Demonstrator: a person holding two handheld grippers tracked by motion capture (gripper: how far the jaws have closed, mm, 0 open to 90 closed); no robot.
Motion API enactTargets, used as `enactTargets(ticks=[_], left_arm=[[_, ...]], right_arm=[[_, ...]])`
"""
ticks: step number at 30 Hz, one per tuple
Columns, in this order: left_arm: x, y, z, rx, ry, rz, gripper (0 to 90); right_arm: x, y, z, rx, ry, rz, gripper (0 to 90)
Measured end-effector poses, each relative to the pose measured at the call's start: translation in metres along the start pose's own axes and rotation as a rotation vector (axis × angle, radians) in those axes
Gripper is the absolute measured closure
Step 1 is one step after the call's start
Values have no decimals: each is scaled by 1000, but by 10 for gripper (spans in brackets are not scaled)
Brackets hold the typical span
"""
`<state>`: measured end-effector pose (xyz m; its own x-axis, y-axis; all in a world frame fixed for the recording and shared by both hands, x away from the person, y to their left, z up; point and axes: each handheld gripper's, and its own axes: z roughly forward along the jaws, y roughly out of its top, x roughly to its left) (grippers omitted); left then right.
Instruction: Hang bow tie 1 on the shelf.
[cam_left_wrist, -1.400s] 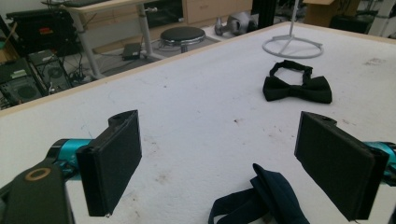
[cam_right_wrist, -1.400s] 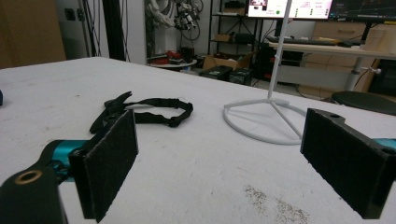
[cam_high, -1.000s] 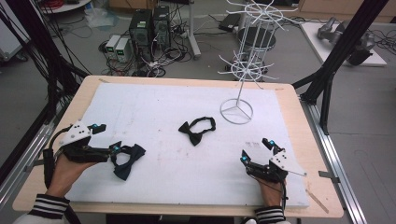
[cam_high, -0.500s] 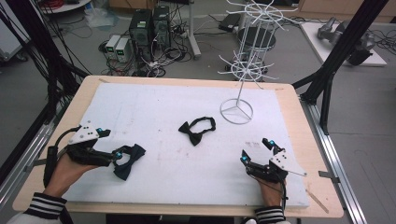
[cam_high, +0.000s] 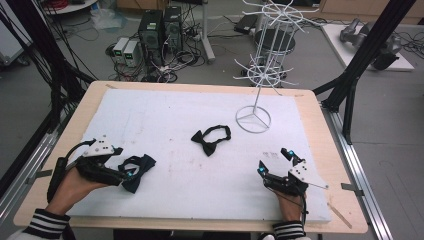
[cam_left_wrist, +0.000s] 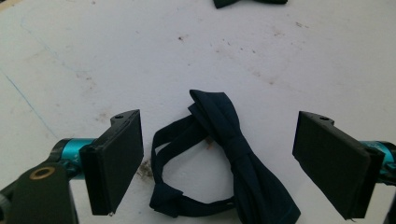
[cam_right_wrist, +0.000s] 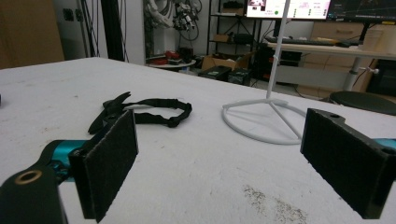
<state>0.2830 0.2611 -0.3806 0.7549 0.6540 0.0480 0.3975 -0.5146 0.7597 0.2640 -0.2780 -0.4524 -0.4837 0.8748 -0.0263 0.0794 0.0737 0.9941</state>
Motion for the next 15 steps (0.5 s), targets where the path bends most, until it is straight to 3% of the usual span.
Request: enactTargets(ticks=[9, 15], left_arm=[[-6, -7, 11, 94, -20, 8, 199], [-7, -11, 15, 127, -46, -24, 216]], right_arm=[[0, 0, 0, -9, -6, -6, 105], [0, 0, 0, -9, -9, -4, 104]])
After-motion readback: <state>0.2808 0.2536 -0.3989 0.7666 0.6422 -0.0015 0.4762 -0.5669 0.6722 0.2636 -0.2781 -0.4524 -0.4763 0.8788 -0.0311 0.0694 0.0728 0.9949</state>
